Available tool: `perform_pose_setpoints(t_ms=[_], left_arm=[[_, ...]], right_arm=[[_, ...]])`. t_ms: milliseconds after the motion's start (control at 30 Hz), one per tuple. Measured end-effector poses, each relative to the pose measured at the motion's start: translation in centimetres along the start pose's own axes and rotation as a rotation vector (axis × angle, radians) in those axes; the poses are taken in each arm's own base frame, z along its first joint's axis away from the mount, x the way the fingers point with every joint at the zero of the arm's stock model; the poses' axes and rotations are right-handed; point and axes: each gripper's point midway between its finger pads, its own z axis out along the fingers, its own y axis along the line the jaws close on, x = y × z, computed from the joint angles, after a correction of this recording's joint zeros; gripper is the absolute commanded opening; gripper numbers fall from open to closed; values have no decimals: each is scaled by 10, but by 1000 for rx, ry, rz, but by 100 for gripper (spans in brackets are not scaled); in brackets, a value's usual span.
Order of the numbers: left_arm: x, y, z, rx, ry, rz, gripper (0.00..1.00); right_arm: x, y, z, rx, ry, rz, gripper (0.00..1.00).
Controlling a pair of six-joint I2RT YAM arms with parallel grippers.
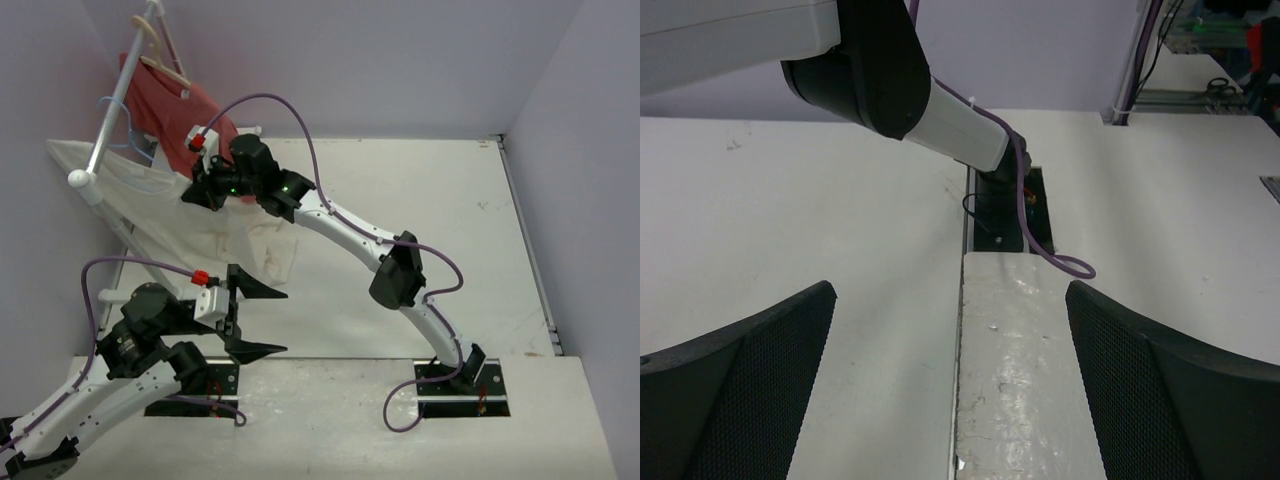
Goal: Place the t-shirt on the hanger
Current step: Place the hanger at the clothesline.
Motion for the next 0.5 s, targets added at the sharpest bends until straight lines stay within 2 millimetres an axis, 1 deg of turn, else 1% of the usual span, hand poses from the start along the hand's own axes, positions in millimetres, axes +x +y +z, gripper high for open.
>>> perform_pose_setpoints(t_ms=[167,300,367,433,467,500], left_arm=[[0,0,0,0,0,0,100],[0,0,0,0,0,0,100],[0,0,0,0,0,0,100],[0,0,0,0,1,-1,100],[0,0,0,0,2,-1,100],[0,0,0,0,2,-2,100]], right_arm=[[6,-14,-1,47,15,-33,0],[20,-28,-3,70,40,-39,0],[28,-32,-3,75,56,-46,0],[29,-33,-4,75,58,-58,0],[28,-33,-5,75,60,-61,2],[28,-32,-5,75,63,-62,9]])
